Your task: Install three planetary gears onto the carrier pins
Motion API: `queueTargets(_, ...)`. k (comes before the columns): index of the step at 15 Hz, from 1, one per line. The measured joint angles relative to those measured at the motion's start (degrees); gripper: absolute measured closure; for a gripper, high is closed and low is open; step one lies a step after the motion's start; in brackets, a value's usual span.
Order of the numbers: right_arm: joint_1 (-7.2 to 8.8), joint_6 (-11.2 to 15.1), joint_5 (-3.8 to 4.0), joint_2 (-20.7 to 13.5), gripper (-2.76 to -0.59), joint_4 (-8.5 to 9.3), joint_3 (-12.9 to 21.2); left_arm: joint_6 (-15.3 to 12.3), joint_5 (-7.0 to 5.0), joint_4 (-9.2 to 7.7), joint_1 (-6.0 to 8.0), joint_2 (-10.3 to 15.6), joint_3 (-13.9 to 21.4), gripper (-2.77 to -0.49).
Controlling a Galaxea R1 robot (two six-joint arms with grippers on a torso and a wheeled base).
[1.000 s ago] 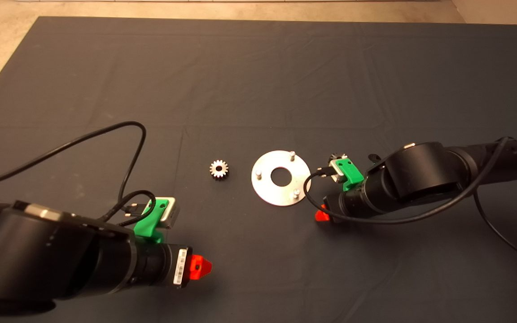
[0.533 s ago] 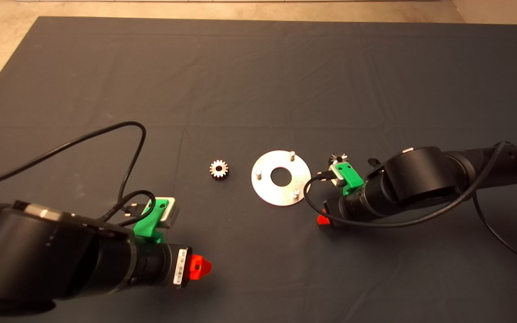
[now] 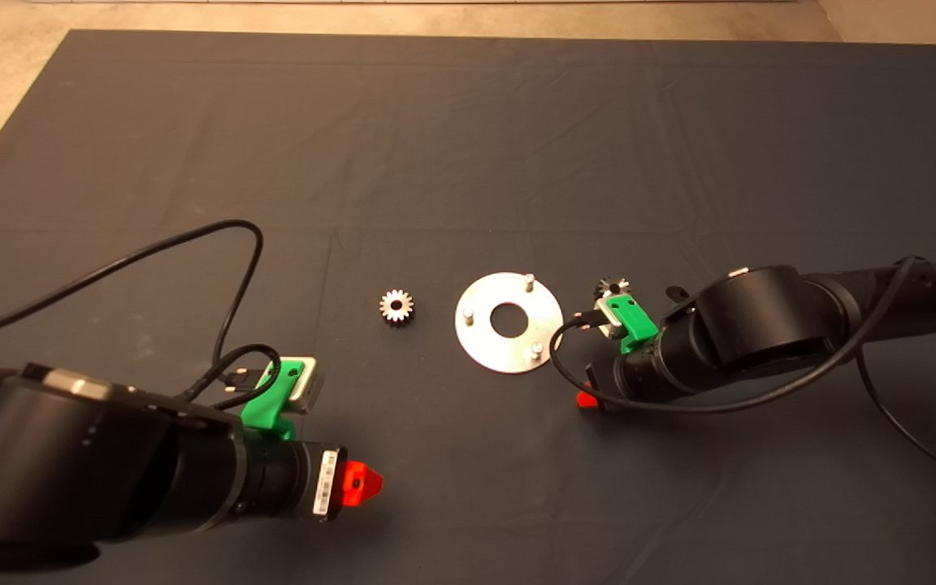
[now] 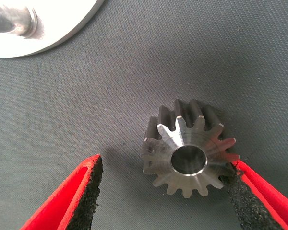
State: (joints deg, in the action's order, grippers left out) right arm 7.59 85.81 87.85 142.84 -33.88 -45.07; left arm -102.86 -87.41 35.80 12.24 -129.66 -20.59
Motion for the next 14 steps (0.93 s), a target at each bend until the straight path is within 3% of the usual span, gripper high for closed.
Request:
queueTargets(3, 0.01, -0.54, -0.02, -0.06, -1.81, 0.0, -0.27, 0.0, 0.0, -0.02, 0.0, 0.0, 0.0, -2.76)
queueTargets(14, 0.04, -1.85, 0.0, -0.94, -1.36, -0.02, -1.26, 0.0, 0.0, -0.01, 0.0, 0.02, 0.0, -2.76)
